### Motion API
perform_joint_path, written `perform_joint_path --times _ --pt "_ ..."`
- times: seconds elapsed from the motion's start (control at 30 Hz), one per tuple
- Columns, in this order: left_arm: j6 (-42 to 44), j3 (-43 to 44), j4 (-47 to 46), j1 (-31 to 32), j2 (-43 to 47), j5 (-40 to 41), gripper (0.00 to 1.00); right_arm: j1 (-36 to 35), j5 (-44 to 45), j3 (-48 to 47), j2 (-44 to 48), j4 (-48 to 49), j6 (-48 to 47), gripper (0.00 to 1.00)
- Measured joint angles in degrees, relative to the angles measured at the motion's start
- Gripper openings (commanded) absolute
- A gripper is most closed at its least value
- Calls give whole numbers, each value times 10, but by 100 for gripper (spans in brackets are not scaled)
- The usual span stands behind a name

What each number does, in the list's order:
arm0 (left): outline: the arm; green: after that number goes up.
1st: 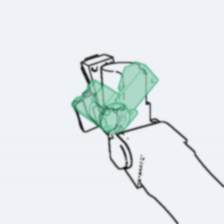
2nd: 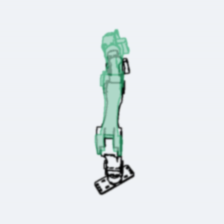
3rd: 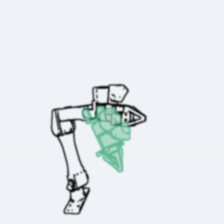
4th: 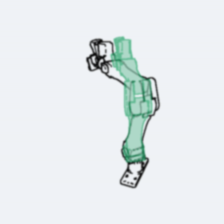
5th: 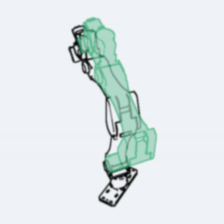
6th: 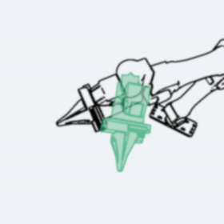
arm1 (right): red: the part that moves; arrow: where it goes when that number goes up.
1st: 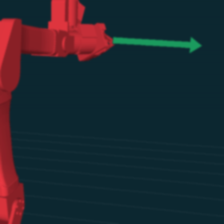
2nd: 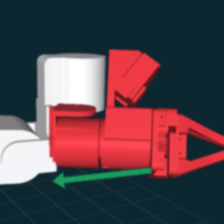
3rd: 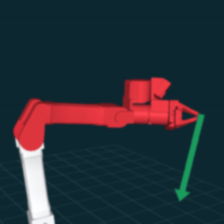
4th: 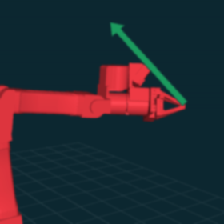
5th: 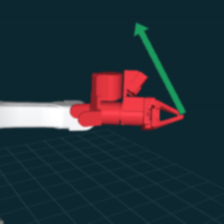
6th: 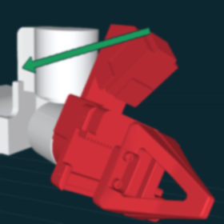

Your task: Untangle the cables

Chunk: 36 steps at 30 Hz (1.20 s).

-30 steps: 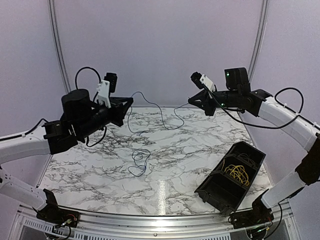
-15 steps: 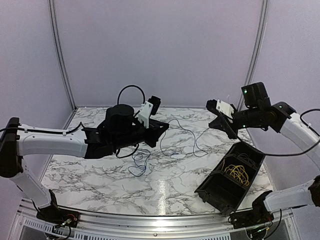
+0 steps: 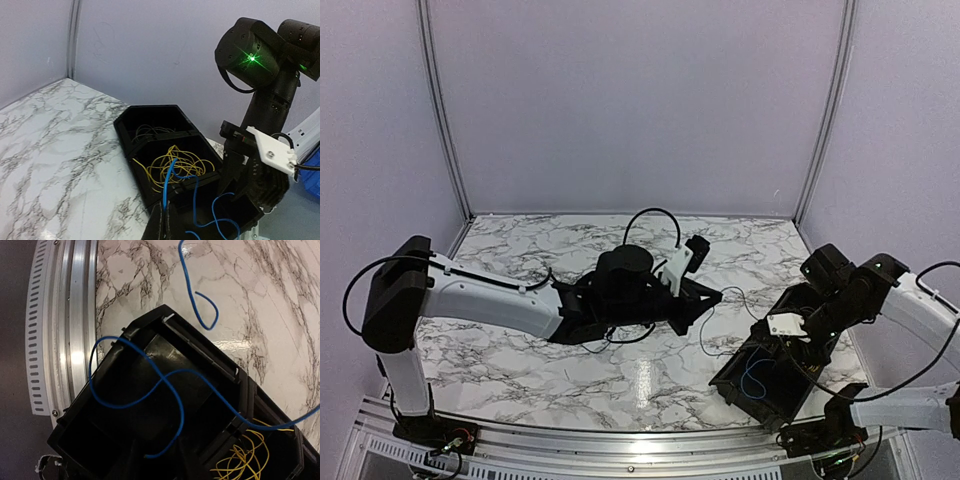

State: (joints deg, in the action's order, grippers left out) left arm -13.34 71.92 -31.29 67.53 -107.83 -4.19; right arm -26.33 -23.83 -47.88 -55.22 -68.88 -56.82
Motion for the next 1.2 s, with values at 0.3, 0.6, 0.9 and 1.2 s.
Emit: perform_joint_path --times 0.3,0.6,0.9,1.2 --pt "-33 87 -23 27 -84 -48 0 26 50 -11 75 -53 -35 50" --pt "-47 90 -37 27 -103 -76 0 38 61 -140 75 -52 -38 55" --pt "-33 104 -40 33 -153 -124 0 106 3 -259 -8 84 95 64" --pt "-3 182 -31 50 -240 -116 0 180 -50 -144 -59 377 328 65"
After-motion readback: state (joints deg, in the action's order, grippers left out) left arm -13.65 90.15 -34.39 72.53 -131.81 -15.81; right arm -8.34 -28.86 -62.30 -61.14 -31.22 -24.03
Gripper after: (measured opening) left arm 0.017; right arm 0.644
